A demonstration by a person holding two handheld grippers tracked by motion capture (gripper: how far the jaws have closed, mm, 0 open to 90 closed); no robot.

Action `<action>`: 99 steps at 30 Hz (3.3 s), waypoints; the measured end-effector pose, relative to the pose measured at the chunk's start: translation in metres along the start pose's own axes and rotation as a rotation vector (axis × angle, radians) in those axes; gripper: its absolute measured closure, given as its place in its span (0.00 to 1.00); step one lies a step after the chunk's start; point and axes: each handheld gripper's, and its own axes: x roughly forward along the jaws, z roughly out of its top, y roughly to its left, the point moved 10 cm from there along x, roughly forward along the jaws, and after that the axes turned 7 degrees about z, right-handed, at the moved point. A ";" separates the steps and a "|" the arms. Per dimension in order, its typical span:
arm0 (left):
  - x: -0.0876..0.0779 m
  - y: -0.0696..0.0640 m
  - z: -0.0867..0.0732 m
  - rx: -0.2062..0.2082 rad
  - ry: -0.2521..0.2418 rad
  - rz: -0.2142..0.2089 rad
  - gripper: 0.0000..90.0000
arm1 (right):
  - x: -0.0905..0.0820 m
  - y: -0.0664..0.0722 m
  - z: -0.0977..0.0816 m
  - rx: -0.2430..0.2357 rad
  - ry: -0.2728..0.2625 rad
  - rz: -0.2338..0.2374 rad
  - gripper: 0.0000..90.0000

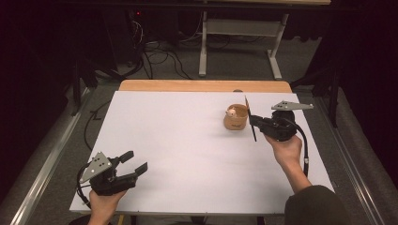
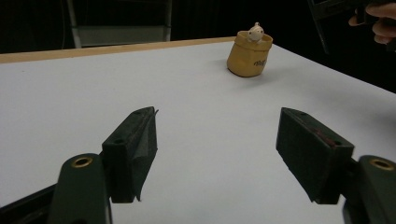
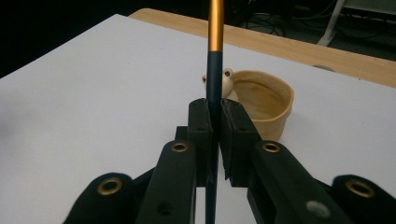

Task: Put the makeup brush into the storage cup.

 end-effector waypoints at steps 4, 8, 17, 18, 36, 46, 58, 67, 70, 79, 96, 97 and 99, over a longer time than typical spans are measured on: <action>0.001 0.001 0.000 0.002 0.000 0.002 0.33 | 0.003 -0.004 0.003 -0.007 0.001 -0.008 0.95; 0.002 0.002 0.000 0.006 0.000 0.007 0.33 | 0.003 -0.007 0.008 -0.004 -0.004 -0.013 0.95; 0.006 0.004 0.002 0.010 -0.004 0.016 0.33 | 0.007 -0.013 0.014 -0.001 -0.004 -0.031 0.95; 0.007 0.005 0.002 0.012 -0.003 0.018 0.33 | 0.008 -0.014 0.015 -0.005 -0.005 -0.033 0.95; 0.011 0.008 0.003 0.016 0.000 0.028 0.33 | 0.014 -0.028 0.040 -0.009 -0.033 -0.066 0.95; 0.012 0.009 0.003 0.020 0.001 0.029 0.33 | 0.022 -0.031 0.051 -0.013 -0.052 -0.070 0.95; 0.012 0.010 0.003 0.021 0.002 0.029 0.33 | 0.032 -0.035 0.058 -0.011 -0.062 -0.074 0.95; 0.011 0.009 0.003 0.024 0.002 0.024 0.33 | 0.042 -0.037 0.063 -0.023 -0.070 -0.085 0.95; 0.012 0.008 0.003 0.025 0.002 0.022 0.33 | 0.046 -0.038 0.062 -0.020 -0.068 -0.088 0.95; 0.012 0.008 0.004 0.026 0.002 0.021 0.33 | 0.057 -0.041 0.060 -0.014 -0.057 -0.097 0.95; 0.012 0.009 0.003 0.029 0.004 0.019 0.33 | 0.075 -0.048 0.055 -0.010 -0.041 -0.113 0.95; 0.012 0.009 0.003 0.029 0.004 0.019 0.33 | 0.076 -0.049 0.055 -0.012 -0.042 -0.112 0.95; 0.012 0.009 0.004 0.027 0.003 0.019 0.33 | 0.077 -0.049 0.055 -0.013 -0.042 -0.115 0.95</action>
